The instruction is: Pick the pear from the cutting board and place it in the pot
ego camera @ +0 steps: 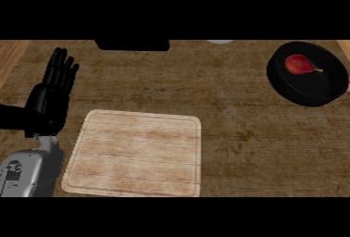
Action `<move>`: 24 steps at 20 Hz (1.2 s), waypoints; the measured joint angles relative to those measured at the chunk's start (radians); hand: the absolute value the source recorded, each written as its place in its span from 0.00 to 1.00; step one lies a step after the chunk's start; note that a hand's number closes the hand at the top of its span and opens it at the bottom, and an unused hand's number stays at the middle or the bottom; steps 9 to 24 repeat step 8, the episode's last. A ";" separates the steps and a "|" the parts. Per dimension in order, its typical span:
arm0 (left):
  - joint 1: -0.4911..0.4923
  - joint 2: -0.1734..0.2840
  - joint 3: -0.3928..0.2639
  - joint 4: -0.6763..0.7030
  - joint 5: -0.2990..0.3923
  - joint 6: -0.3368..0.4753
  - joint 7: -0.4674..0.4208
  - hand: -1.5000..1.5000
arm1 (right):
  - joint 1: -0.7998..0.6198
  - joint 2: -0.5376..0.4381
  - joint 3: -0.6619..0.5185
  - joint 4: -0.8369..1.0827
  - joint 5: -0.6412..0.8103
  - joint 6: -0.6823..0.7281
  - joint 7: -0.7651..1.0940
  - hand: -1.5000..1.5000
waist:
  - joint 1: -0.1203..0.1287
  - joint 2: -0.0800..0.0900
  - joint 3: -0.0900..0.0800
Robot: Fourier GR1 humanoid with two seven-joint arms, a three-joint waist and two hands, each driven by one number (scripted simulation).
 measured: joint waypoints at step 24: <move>-0.025 -0.001 0.006 0.020 0.006 -0.007 0.002 0.50 | 0.073 -0.106 -0.036 0.046 -0.040 0.084 -0.048 0.00 | 0.005 0.005 0.002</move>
